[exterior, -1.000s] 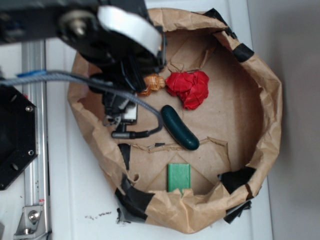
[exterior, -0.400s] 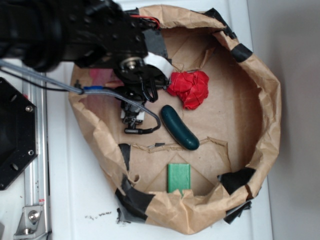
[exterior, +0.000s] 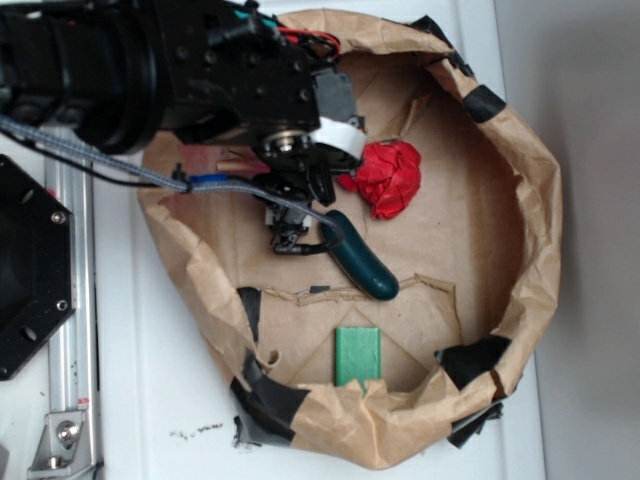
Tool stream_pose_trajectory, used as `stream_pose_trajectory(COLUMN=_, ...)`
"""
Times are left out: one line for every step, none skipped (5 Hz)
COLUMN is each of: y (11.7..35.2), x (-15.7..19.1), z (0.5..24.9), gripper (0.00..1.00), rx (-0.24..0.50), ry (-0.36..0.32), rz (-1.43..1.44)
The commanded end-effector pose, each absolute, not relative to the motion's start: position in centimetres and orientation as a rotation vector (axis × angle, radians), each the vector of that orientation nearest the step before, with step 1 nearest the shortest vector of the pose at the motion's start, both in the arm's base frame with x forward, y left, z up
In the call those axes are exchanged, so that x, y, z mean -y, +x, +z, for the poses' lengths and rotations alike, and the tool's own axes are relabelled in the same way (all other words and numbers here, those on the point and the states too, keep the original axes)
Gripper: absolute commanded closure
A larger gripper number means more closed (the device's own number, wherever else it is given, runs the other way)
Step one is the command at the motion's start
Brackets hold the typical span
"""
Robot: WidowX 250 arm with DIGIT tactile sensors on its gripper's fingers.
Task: Grab the shell.
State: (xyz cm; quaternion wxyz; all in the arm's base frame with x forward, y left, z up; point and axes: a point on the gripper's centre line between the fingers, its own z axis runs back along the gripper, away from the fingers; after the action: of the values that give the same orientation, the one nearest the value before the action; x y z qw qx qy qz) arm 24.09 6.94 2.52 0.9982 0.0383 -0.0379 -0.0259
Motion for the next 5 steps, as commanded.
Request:
stream_pose_trajectory(y=25.5, x=-7.1, z=5.1, gripper=1.00, rx=0.144, ry=0.123, rz=-0.030)
stream_pose_trajectory(y=25.7, x=-6.8, z=9.5, gripper=1.00, rx=0.186, ry=0.127, rz=0.009)
stream_pose_trajectory(y=26.2, x=-5.4, z=14.6, gripper=1.00, rx=0.219, ry=0.068, rz=0.049)
stream_pose_trajectory(y=26.5, x=-3.7, z=19.2, gripper=1.00, rx=0.183, ry=0.023, rz=0.141)
stream_pose_trajectory(y=26.4, x=-2.7, z=19.3, gripper=1.00, rx=0.181, ry=0.048, rz=0.144)
